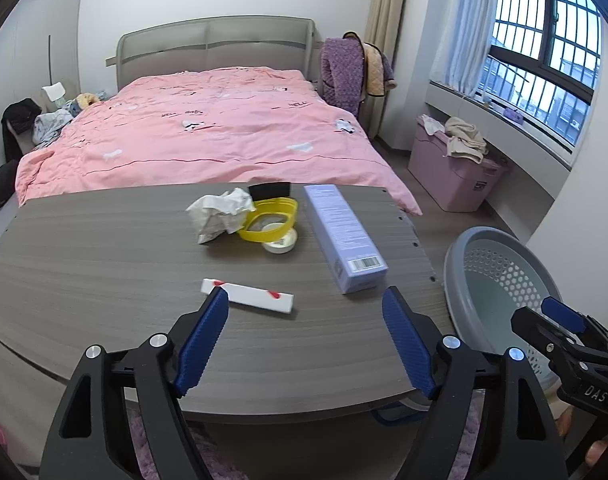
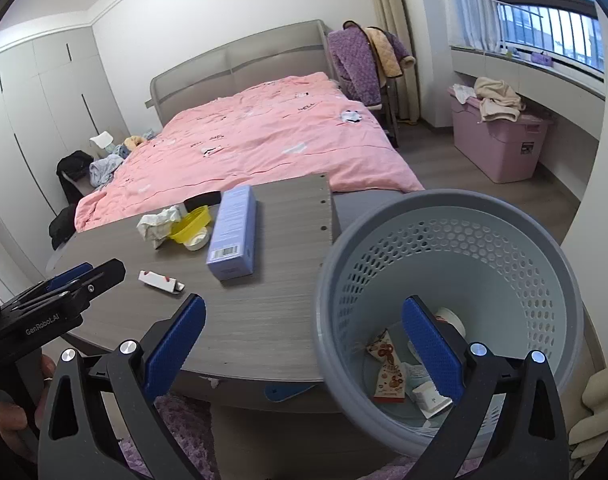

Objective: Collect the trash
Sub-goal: 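Move both tools back from the basket toward the table, then move the left gripper toward the white strip with red marks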

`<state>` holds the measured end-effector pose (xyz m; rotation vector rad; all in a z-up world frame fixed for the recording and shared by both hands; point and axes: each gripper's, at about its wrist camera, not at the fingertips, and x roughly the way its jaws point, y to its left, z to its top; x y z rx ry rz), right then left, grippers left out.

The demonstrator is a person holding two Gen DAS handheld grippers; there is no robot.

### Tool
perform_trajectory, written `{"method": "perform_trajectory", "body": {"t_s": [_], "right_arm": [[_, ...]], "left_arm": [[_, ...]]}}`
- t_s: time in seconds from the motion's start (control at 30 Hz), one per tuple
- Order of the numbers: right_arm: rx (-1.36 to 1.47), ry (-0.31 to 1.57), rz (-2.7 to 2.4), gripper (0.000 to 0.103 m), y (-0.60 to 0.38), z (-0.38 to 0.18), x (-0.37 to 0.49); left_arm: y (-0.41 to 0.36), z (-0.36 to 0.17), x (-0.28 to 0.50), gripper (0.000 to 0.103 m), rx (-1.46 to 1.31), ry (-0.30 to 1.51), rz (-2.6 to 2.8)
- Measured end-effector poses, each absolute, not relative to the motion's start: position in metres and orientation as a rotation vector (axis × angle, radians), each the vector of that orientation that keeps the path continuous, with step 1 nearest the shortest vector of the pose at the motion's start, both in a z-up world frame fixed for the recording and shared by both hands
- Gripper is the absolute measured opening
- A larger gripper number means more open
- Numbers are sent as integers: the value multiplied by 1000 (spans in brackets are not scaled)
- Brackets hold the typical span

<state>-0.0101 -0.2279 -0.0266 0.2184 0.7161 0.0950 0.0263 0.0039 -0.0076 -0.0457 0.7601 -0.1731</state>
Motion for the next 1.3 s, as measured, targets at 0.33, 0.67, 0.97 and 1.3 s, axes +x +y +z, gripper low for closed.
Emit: {"method": "perform_trajectory", "body": {"t_s": [0.33, 0.67, 0.97, 1.3], "right_arm": [[191, 725, 130, 97, -206, -26, -8], [181, 745, 133, 97, -195, -31, -1], [174, 763, 134, 97, -188, -35, 4], [178, 777, 102, 97, -191, -39, 6]], "left_arm": [[32, -16, 27, 77, -62, 771, -122], [47, -27, 35, 77, -72, 791, -101], [53, -34, 40, 77, -58, 794, -95], [58, -51, 50, 78, -53, 838, -123]]}}
